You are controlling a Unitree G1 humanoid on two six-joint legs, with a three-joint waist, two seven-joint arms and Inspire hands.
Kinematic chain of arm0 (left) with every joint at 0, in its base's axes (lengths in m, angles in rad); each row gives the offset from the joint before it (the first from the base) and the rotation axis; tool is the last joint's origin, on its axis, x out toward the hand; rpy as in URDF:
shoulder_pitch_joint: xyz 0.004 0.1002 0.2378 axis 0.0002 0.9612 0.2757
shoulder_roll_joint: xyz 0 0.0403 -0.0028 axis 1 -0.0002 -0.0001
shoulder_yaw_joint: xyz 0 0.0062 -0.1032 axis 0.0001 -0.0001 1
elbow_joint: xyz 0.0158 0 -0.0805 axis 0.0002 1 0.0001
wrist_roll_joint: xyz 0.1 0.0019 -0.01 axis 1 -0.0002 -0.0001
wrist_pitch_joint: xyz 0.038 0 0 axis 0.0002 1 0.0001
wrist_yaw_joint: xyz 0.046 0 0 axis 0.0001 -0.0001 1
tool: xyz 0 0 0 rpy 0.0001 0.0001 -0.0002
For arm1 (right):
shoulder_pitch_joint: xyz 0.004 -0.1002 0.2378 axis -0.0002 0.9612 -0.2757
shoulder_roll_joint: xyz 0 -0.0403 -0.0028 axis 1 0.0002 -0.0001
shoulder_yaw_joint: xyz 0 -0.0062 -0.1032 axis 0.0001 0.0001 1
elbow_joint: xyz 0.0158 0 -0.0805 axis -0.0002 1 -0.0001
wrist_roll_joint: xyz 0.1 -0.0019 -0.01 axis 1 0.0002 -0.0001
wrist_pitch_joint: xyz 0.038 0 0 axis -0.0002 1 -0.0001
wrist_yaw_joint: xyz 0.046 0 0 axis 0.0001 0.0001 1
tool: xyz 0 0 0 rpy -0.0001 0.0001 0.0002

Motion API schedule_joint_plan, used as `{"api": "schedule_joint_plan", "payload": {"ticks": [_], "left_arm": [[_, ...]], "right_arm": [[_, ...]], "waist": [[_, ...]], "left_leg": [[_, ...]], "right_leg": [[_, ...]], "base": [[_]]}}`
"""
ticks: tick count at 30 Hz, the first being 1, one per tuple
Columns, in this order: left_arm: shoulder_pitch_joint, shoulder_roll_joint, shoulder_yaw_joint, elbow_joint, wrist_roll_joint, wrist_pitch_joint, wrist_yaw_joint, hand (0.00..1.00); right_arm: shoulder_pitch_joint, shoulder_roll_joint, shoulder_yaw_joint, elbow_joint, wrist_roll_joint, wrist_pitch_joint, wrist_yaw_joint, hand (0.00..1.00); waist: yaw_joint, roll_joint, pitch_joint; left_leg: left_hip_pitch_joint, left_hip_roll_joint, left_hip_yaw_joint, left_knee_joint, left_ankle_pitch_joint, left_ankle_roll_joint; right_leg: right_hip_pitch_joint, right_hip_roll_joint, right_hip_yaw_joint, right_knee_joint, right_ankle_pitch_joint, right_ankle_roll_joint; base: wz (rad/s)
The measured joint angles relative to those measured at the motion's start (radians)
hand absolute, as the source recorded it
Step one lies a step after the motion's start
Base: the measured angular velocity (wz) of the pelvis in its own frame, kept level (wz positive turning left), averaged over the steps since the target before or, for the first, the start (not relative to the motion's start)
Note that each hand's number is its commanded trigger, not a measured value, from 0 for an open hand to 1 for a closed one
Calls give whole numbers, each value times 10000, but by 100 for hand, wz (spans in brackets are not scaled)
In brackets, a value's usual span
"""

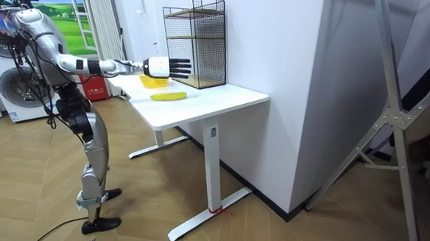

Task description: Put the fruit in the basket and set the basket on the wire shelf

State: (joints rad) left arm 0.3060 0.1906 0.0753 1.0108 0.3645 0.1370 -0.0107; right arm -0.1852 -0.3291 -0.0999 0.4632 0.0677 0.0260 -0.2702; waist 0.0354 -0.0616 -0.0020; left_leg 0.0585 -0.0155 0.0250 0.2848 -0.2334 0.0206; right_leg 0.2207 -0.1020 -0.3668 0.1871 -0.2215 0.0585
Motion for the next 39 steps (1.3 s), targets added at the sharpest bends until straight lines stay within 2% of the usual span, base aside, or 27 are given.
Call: {"api": "schedule_joint_plan", "payload": {"ticks": [5,9,16,20,23,28,32,34,39], "left_arm": [[15,0,4,10,3,115,-1,0],[23,-10,22,11,13,198,0,0],[15,-13,20,11,-8,390,0,0],[-17,3,28,11,-29,461,0,0],[-21,11,32,12,-26,504,0,0],[-8,10,22,33,-15,614,-1,0],[-16,9,16,33,-12,657,-1,0],[-22,9,15,34,-12,705,0,0],[-23,8,16,41,-13,755,0,0]], "right_arm": [[-1,0,1,89,-59,102,15,0],[0,0,11,868,-502,215,367,0],[0,-1,141,1648,-1269,812,1274,0],[-1,-1,308,1713,-1516,975,1721,0],[-2,-25,380,1773,-1599,990,2011,0],[-42,-52,384,2220,-1966,963,2405,0],[-97,-261,392,2457,-2021,943,2648,0],[-116,-314,391,2654,-2073,813,2699,0],[-114,-404,358,2834,-2147,751,2754,0]], "waist": [[3,32,-13],[41,1,-29],[98,-14,-14],[225,-98,-13],[258,-226,-25],[290,-399,19],[345,-278,12],[363,-168,-49],[381,-113,-56]], "left_leg": [[-28,1,23,-19,4,-3],[105,-19,33,-110,20,3],[108,-9,48,-107,24,-3],[108,-9,34,-101,24,-3],[102,-8,12,-88,24,-3],[8,-10,-54,90,-12,4],[-104,-14,-117,248,-47,21],[-102,-12,-145,282,-46,22],[-121,-21,-349,374,-35,4]], "right_leg": [[-57,6,61,4,0,0],[24,-10,99,5,0,0],[10,-8,98,27,-1,-1],[13,-9,95,26,-1,-1],[23,-5,79,25,-1,-1],[57,9,52,17,0,-1],[51,23,36,15,23,2],[68,31,-25,18,37,-10],[107,51,-179,24,40,-19]], "base": [[-1],[0],[0],[0],[0],[4],[4],[2],[9]]}}
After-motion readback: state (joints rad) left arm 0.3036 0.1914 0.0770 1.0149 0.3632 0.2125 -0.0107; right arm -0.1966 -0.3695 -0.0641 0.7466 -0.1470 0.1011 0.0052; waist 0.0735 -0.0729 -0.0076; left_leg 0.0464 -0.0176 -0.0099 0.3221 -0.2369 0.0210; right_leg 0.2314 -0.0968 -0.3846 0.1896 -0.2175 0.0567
